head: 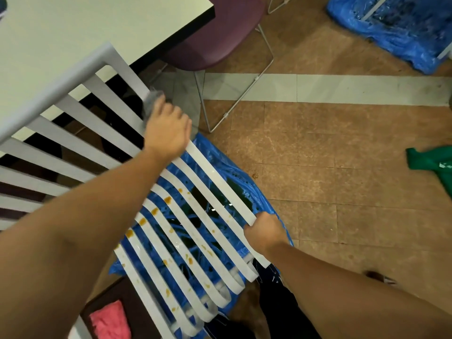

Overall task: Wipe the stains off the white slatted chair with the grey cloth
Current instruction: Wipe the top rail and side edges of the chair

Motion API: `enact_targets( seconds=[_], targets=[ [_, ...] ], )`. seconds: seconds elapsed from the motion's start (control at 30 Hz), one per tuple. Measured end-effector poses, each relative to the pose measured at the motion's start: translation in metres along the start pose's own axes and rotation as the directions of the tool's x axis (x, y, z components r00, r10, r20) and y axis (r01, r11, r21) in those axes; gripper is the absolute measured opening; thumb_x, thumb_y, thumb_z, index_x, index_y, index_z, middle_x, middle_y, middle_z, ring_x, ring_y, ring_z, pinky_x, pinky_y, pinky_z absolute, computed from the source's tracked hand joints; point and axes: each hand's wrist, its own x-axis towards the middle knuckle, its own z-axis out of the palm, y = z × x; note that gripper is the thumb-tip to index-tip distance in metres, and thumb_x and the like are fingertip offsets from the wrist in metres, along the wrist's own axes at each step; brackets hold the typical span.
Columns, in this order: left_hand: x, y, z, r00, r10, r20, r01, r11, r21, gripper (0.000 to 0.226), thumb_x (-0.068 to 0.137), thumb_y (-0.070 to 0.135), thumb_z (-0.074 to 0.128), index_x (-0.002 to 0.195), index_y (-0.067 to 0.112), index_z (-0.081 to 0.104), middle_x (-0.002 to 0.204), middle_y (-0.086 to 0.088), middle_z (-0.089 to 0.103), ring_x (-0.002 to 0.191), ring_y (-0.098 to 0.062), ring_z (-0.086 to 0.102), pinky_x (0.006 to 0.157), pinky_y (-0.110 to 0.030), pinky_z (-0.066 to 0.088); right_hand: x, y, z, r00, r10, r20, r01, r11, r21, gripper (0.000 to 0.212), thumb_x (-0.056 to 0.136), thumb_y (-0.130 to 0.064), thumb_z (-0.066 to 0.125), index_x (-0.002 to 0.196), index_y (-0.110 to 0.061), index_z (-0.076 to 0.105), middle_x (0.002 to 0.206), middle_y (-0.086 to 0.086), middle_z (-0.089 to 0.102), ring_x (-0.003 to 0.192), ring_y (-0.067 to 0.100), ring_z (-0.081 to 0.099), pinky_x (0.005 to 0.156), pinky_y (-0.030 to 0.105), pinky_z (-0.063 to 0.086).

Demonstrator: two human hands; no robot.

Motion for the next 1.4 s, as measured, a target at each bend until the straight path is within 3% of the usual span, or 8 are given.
enact_targets(
  seconds=[0.27,0.43,0.67,0.87,0.97,1.13,1.27,1.4],
  targets=[
    [-0.107,0.151,0.019,0.973,0.232,-0.016,-0.214,0.866,-0.453,0.048,0.104,0.034,0.033,0.076,0.019,0.069,0.076,0.001,0.063,0.078,-0.021,0.055,0.095,-0.042,0.037,-0.001,-0.003,-0.001,1.0,0.003,0.001,-0.003,1.0,-0.03,0.019,0.085,-0.034,0.056,0.076,-0.018,0.06,0.072,0.001,0.064,0.062,0.02,0.063,0.054,0.031,0.052],
    [-0.099,0.136,0.029,0.899,0.417,-0.132,-0.429,0.784,-0.449,0.047,0.105,0.037,0.031,0.077,0.021,0.065,0.072,0.003,0.059,0.073,-0.021,0.051,0.086,-0.041,0.041,-0.001,-0.005,-0.001,1.0,0.014,-0.003,-0.014,0.999,-0.03,0.02,0.085,-0.038,0.058,0.077,-0.02,0.061,0.072,0.0,0.064,0.063,0.02,0.063,0.055,0.03,0.053],
    [-0.073,0.101,0.035,0.984,0.126,-0.123,-0.165,0.898,-0.409,0.045,0.104,0.033,0.039,0.079,0.016,0.073,0.077,0.001,0.067,0.085,-0.021,0.056,0.115,-0.044,0.03,0.0,-0.004,-0.002,1.0,0.025,0.02,-0.025,1.0,0.017,0.015,0.083,-0.032,0.059,0.082,-0.019,0.065,0.073,0.0,0.066,0.064,0.02,0.066,0.058,0.033,0.058],
    [-0.123,0.16,0.031,0.931,0.332,-0.154,-0.363,0.787,-0.499,0.041,0.103,0.036,0.038,0.086,0.02,0.071,0.084,0.004,0.067,0.087,-0.02,0.056,0.112,-0.042,0.032,0.001,-0.005,-0.002,0.999,0.011,0.041,-0.012,1.0,0.019,0.018,0.082,-0.03,0.054,0.071,-0.016,0.058,0.072,0.005,0.065,0.065,0.026,0.064,0.059,0.038,0.058],
    [-0.099,0.129,0.04,0.854,0.481,-0.197,-0.515,0.731,-0.447,0.051,0.106,0.04,0.028,0.078,0.02,0.066,0.076,0.002,0.063,0.078,-0.021,0.054,0.099,-0.042,0.039,0.001,-0.004,-0.002,0.999,0.022,0.046,-0.023,0.999,0.03,0.018,0.083,-0.032,0.056,0.077,-0.015,0.062,0.074,0.004,0.065,0.065,0.023,0.065,0.059,0.037,0.058],
    [-0.01,0.014,0.03,0.914,0.39,-0.109,-0.401,0.91,-0.105,0.055,0.105,0.036,0.028,0.066,0.016,0.061,0.062,-0.004,0.056,0.065,-0.024,0.048,0.081,-0.04,0.039,0.004,-0.002,0.0,0.996,0.047,0.07,-0.053,0.996,0.077,0.018,0.082,-0.033,0.058,0.083,-0.016,0.065,0.076,0.003,0.067,0.065,0.022,0.068,0.061,0.043,0.062],
    [0.016,-0.035,0.011,0.845,0.529,-0.073,-0.525,0.848,0.069,0.054,0.107,0.036,0.027,0.079,0.012,0.066,0.078,-0.009,0.065,0.078,-0.029,0.054,0.088,-0.044,0.04,0.004,-0.002,0.001,0.995,0.053,0.081,-0.058,0.996,0.061,0.016,0.081,-0.03,0.055,0.082,-0.016,0.062,0.076,0.004,0.067,0.067,0.023,0.068,0.062,0.043,0.062],
    [0.022,-0.085,0.006,0.819,0.461,-0.341,-0.378,0.882,0.283,0.038,0.106,0.032,0.04,0.095,0.006,0.066,0.096,-0.018,0.065,0.095,-0.035,0.057,0.108,-0.047,0.037,0.004,-0.002,0.0,0.995,0.045,0.09,-0.05,0.997,0.059,0.019,0.079,-0.031,0.054,0.082,-0.015,0.063,0.076,0.004,0.067,0.067,0.024,0.068,0.061,0.042,0.062]
  ],
)
